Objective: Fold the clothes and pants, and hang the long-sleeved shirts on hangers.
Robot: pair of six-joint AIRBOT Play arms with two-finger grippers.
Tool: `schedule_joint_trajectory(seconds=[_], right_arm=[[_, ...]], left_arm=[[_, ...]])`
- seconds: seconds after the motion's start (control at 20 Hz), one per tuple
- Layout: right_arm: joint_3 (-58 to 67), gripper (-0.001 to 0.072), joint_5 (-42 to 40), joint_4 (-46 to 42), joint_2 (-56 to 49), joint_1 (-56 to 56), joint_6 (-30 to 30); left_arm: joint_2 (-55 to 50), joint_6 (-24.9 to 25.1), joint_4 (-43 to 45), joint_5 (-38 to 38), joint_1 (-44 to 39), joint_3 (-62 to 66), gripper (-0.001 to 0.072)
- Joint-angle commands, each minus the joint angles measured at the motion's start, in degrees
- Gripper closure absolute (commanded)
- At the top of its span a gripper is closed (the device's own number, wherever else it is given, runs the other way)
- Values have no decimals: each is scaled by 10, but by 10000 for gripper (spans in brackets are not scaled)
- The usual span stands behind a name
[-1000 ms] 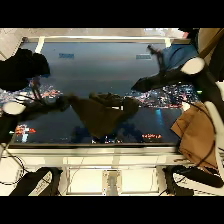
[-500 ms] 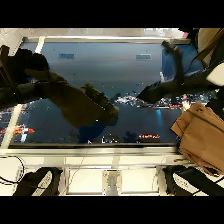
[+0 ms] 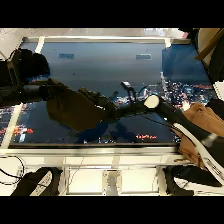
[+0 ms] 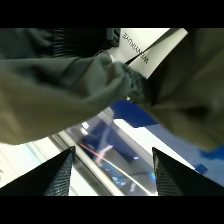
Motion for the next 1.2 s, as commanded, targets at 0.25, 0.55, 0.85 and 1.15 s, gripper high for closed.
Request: schedule_joint_trajectory(seconds=[0.25, 0.55, 0.85, 1.15], right_arm=[[105, 134, 18, -17, -117, 16, -129], [136, 153, 36, -8, -163, 30, -215], [190, 577, 37, 5, -215, 30, -230], [249, 686, 193, -38, -164, -12, -143]], left_arm=[[-3, 2, 3, -4, 0, 1, 695], [-3, 1, 2, -4, 0, 1, 695], [-3, 1, 2, -4, 0, 1, 695], [6, 1, 44, -4, 19, 2, 695]])
